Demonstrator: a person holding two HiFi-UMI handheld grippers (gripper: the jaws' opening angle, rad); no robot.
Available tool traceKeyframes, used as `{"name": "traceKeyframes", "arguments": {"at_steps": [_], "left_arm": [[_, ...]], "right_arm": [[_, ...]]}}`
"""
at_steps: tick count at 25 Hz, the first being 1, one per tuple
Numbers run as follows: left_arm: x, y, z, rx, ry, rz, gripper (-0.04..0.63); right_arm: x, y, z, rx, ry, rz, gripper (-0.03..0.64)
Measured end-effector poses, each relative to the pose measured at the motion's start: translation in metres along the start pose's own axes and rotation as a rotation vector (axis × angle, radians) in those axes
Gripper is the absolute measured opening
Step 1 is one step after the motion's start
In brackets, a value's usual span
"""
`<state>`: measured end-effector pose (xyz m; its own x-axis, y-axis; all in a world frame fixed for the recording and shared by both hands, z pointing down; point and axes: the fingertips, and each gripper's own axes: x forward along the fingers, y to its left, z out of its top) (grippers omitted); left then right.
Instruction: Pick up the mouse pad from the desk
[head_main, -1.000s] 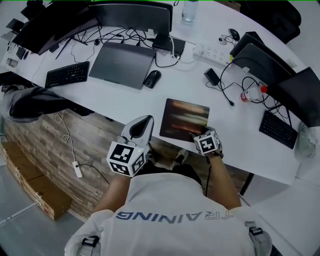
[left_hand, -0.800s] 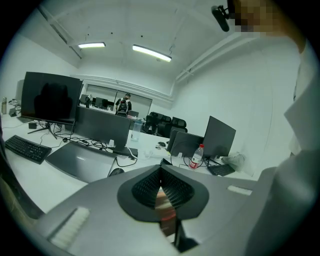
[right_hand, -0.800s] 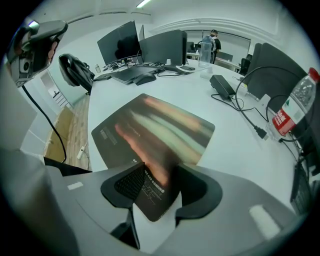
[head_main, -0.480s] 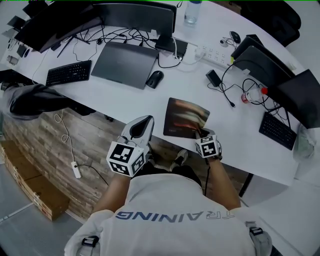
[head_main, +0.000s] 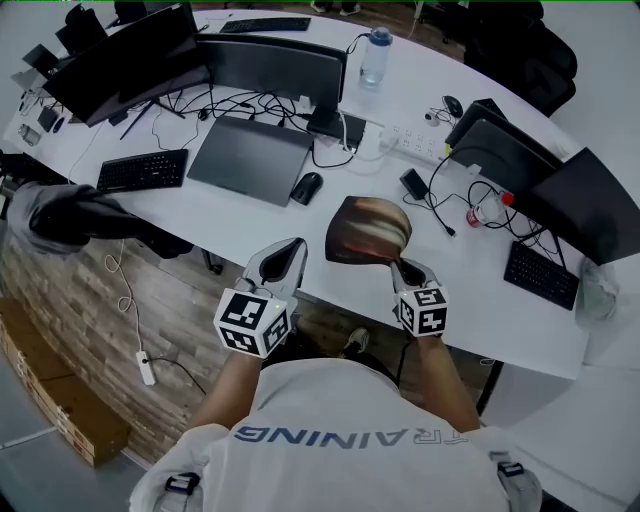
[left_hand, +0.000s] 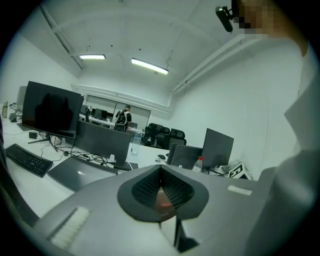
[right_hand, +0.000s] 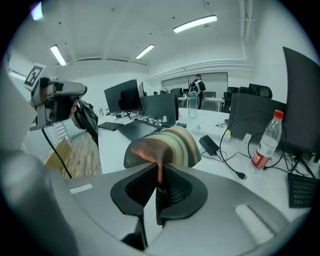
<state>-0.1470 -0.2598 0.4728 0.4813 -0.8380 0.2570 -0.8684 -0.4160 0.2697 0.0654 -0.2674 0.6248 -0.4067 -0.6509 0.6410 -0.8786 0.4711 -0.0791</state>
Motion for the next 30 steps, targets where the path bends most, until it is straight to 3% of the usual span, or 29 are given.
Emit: {"name": "traceKeyframes", "arguments": {"at_steps": [15, 30], "left_arm": [[-0.005, -0.004, 0.082, 0.088, -0.168, -0.024, 0.000], [-0.009, -0.011, 0.102, 0.119, -0.204, -0.046, 0.000]], "right_arm": [[-0.106, -0.005, 0.178, 0.019, -0.416, -0.066, 0.052], [-0.133, -0.002, 0.199, -0.029, -0.479, -0.077, 0.051]]}}
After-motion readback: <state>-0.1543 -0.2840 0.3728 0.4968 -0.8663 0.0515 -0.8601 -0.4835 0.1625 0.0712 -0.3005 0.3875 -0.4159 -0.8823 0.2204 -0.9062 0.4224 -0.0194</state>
